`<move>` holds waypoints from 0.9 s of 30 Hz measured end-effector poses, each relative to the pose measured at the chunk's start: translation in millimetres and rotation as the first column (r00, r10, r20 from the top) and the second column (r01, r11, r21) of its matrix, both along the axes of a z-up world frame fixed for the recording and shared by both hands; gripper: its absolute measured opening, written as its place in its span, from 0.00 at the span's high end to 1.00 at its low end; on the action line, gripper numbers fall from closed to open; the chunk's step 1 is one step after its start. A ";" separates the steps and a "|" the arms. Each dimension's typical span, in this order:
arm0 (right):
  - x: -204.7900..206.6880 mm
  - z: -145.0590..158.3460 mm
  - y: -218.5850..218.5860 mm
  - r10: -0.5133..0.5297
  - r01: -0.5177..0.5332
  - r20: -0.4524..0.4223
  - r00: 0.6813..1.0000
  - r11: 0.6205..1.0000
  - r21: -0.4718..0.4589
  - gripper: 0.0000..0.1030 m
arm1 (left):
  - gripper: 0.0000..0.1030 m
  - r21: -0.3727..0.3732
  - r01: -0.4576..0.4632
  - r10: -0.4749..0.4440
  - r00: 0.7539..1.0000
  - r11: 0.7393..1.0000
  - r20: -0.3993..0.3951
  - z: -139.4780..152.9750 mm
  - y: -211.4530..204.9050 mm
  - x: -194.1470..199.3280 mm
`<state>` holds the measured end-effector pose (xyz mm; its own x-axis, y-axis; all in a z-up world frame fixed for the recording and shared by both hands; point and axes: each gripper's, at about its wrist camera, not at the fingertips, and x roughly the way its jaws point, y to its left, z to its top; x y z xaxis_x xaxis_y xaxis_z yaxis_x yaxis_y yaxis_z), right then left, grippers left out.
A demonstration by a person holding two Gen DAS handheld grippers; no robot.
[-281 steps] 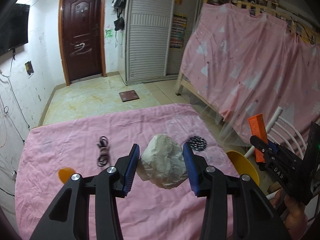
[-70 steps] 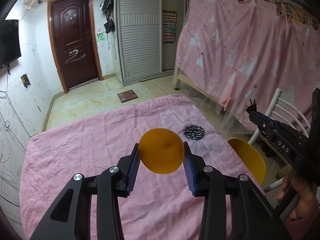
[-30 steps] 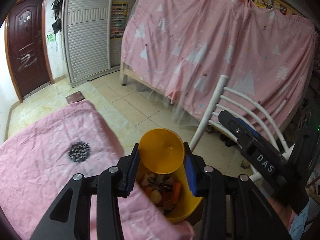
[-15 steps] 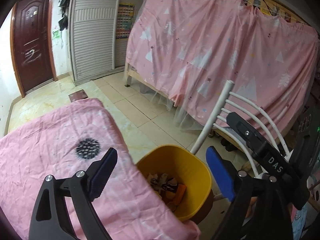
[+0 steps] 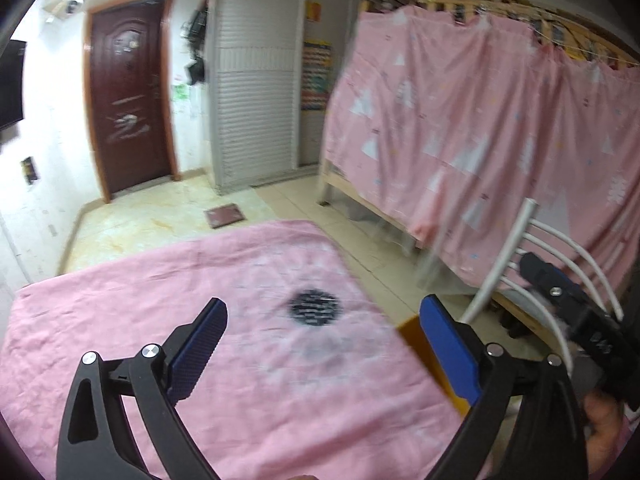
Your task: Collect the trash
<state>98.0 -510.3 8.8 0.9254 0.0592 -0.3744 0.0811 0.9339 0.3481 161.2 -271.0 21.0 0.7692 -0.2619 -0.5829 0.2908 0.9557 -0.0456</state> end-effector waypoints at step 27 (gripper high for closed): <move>16.7 -16.5 194.2 0.392 -0.387 -0.006 0.920 0.906 -0.170 0.06 | 0.12 0.020 -0.456 0.455 0.889 0.890 0.047 -36.6 218.4 -31.2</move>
